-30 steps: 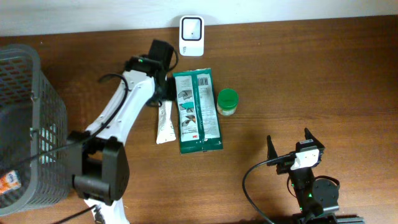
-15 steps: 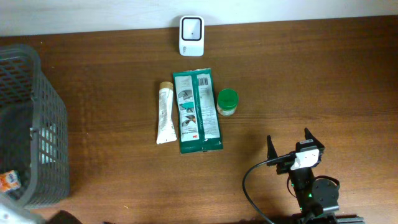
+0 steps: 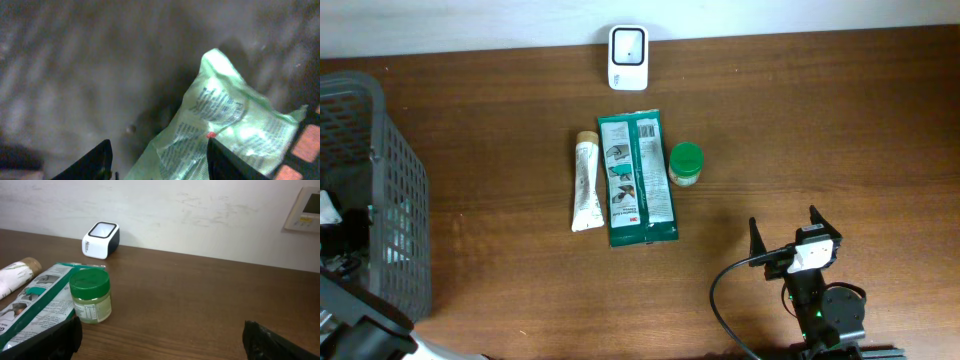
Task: Scan the item barcode
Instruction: 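Grasp the light green wipes pack in the basket with the left gripper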
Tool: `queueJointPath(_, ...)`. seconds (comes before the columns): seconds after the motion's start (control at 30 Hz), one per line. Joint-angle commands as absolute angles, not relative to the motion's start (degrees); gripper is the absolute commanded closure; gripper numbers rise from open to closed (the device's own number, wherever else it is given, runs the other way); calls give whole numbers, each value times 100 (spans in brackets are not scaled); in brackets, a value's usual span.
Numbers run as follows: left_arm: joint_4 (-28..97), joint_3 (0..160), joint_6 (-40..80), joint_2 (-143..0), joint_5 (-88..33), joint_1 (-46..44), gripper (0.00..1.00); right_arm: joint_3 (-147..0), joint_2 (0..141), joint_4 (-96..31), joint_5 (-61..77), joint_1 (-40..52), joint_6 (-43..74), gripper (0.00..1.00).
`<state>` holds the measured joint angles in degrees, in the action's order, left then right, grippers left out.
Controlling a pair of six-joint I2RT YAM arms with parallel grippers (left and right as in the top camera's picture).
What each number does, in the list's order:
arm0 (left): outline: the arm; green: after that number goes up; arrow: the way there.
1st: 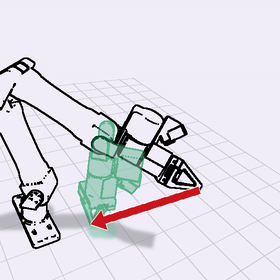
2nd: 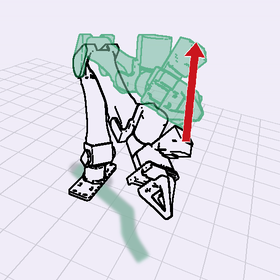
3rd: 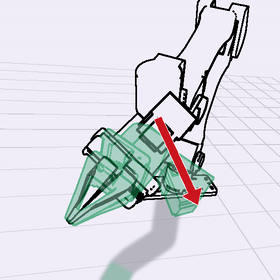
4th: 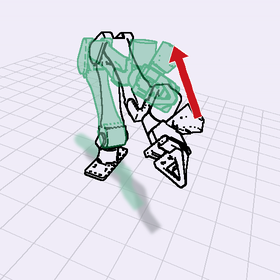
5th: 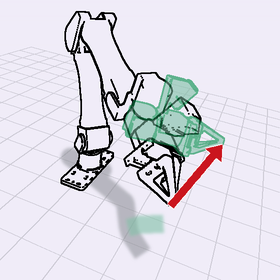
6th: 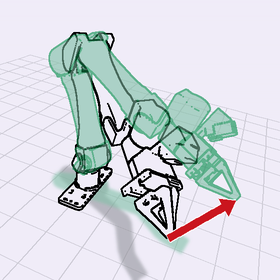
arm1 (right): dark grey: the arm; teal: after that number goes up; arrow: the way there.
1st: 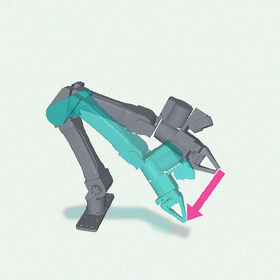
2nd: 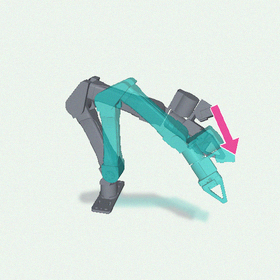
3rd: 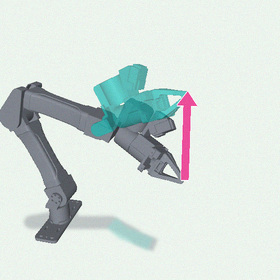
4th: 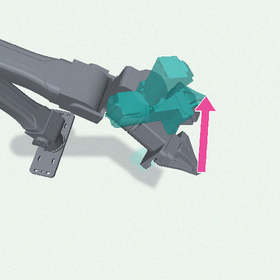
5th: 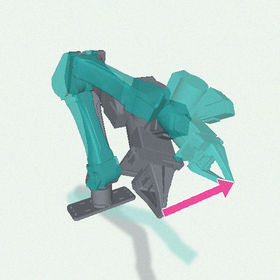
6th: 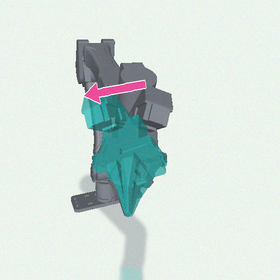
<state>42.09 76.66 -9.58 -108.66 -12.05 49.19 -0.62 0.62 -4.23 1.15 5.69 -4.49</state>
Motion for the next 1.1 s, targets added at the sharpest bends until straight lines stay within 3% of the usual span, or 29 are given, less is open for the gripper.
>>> queueJointPath(0.0, 4045, 7509, -1238, -11067, -1415, 4915, 42, -32, 21, -449, 148, 604, -397, 2)
queueJointPath(0.17, 4007, 7509, -1297, -11443, -1852, 4877, 46, -32, 21, -449, 148, 604, -399, 2)
queueJointPath(0.2, 4007, 7509, -1295, -11443, -1874, 4877, 52, -32, 21, -449, 148, 604, -399, 2)
queueJointPath(0.27, 4010, 7522, -1295, -11441, -1874, 4877, 79, -32, 21, -449, 148, 604, -397, 2)
queueJointPath(0.33, 4132, 7644, -1293, -11380, -1874, 4882, 92, -32, 21, -449, 148, 604, -399, 2)
queueJointPath(0.47, 4591, 8204, -1295, -10997, -1977, 4882, 91, -32, 21, -449, 148, 604, -399, 2)
queueJointPath(0.53, 4698, 8458, -1295, -10586, -1975, 4882, 100, -32, 21, -449, 148, 604, -399, 2)
queueJointPath(0.63, 4703, 8475, -1295, -10283, -1975, 4882, 100, -32, 21, -449, 148, 604, -397, 2)
queueJointPath(0.7, 4724, 8425, -1295, -10339, -1973, 4882, 29, -32, 21, -449, 148, 604, -399, 2)
queueJointPath(0.73, 4720, 8414, -1295, -10442, -1975, 4882, 20, -32, 21, -449, 148, 604, -399, 2)
queueJointPath(1.07, 4224, 8409, -1555, -11795, -2558, 4803, 15, -32, 21, -449, 148, 604, -399, 2)
